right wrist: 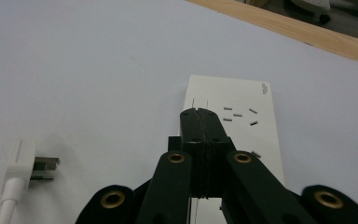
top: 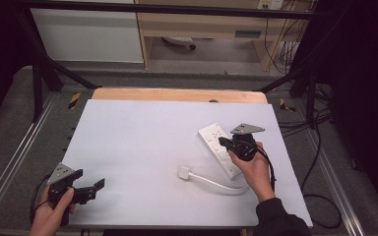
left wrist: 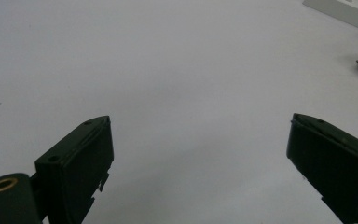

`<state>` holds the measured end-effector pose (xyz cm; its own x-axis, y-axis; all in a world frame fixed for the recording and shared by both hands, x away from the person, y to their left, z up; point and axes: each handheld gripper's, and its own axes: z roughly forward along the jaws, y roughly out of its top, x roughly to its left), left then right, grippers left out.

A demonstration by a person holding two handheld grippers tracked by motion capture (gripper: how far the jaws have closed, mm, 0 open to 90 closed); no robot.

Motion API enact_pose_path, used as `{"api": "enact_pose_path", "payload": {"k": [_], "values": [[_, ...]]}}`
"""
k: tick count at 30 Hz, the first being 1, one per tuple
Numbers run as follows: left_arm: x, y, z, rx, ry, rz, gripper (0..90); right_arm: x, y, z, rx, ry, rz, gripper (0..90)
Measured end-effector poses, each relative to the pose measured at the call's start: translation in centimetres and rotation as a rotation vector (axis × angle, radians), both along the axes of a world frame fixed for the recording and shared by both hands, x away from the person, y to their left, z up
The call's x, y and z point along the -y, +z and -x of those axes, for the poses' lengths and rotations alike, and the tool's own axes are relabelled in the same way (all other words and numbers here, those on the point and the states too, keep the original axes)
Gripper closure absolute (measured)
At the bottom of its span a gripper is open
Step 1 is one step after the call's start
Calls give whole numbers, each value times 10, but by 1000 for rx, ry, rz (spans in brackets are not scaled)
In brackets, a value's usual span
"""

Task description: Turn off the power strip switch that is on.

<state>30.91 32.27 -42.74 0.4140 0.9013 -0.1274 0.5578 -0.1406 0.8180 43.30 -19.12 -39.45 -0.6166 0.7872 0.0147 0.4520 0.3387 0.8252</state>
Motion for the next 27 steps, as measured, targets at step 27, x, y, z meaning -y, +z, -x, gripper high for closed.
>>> {"api": "enact_pose_path", "payload": {"k": [27], "values": [[2,-1,0,-8,-15,-11,71,-3,-14,-3,-57,8,49,900]]}}
